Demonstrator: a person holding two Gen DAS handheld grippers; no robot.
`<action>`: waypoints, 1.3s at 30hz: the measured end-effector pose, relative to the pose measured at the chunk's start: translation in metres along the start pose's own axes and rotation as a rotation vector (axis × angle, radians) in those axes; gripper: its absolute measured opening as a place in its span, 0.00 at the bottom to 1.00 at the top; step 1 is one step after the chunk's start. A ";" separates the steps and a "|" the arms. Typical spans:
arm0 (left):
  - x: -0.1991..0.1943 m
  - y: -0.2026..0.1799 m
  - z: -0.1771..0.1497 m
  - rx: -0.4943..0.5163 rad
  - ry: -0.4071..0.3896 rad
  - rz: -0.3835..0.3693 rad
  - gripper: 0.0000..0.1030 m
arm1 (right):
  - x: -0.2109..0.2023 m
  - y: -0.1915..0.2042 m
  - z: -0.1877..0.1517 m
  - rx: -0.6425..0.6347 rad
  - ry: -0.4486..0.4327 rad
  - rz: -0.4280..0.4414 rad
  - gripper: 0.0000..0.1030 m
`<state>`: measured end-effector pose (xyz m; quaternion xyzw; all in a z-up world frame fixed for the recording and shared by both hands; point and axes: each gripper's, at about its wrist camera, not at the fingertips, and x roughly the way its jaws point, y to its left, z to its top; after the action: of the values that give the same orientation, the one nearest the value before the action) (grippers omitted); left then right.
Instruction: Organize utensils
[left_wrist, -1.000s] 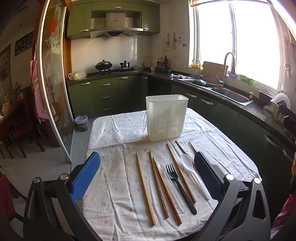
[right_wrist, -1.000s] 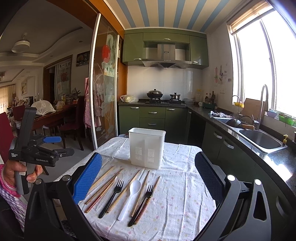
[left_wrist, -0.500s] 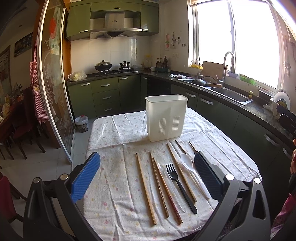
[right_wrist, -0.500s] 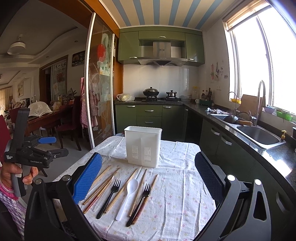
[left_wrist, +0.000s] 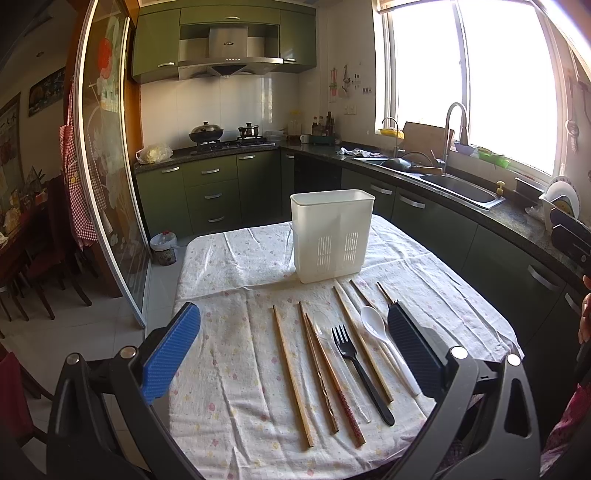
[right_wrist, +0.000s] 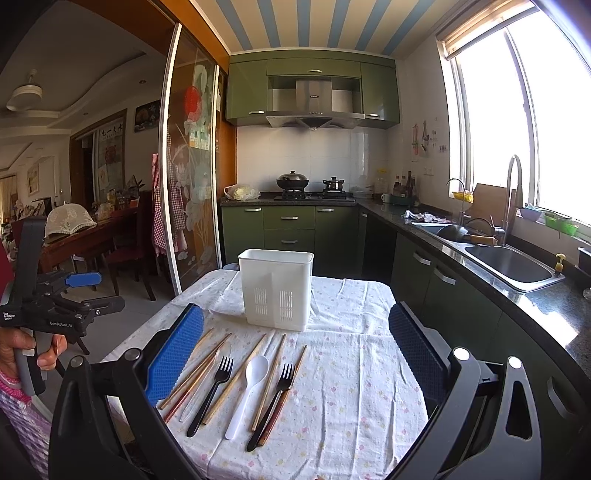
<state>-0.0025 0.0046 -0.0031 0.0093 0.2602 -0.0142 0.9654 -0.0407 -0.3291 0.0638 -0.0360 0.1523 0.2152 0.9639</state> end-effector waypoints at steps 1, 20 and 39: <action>0.000 0.000 0.000 0.000 0.000 0.000 0.94 | 0.000 0.000 0.000 0.000 0.000 0.000 0.96; -0.001 0.000 0.001 0.006 0.006 0.000 0.94 | 0.005 0.001 -0.003 0.000 0.008 0.001 0.96; 0.054 -0.009 0.013 -0.083 0.273 -0.179 0.94 | 0.038 -0.010 -0.011 0.032 0.129 -0.009 0.96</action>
<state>0.0503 -0.0056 -0.0193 -0.0518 0.3890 -0.0882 0.9156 -0.0072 -0.3240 0.0418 -0.0350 0.2174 0.2055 0.9536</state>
